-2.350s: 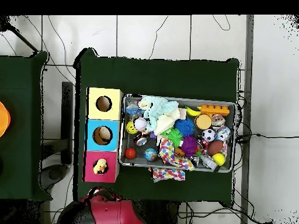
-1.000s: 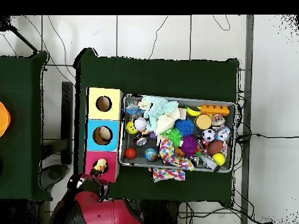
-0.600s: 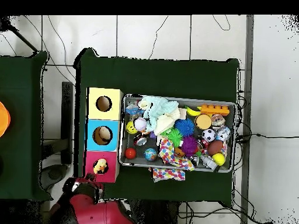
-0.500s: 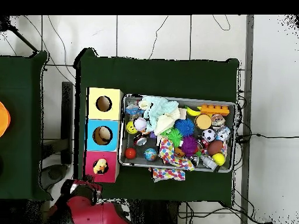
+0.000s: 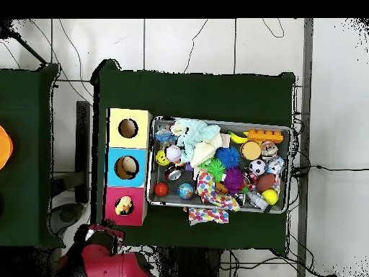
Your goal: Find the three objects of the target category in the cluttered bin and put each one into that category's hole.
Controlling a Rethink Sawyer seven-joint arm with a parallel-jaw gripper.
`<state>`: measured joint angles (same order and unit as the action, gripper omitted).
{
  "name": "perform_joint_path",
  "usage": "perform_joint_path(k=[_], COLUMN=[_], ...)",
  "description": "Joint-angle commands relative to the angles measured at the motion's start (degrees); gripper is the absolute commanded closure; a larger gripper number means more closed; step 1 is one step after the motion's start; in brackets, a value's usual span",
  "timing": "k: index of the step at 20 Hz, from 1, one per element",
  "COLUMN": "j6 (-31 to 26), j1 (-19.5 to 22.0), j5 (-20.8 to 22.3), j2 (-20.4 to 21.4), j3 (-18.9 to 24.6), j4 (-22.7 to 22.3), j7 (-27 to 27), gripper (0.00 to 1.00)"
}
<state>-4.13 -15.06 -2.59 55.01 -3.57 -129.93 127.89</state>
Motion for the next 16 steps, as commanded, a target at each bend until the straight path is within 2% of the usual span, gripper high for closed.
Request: perform_joint_path(k=[1, 4, 7, 9, 16], j6=[4.5, 1.9, -6.7, -9.7, -12.4], j1=[1.0, 0.7, 0.2, -0.2, 0.5], j5=[-3.3, -3.4, -3.7, -3.8, -3.4], j2=[-3.4, -2.4, -0.6, 0.0, 1.0], j3=[-2.1, -2.9, -3.9, -4.6, -4.3], j4=[4.4, 5.3, 6.8, 7.8, 9.4], j7=[10.4, 9.3, 8.0, 7.7, 7.2], gripper=[1.00, 1.00, 1.00, 1.00, 1.00])
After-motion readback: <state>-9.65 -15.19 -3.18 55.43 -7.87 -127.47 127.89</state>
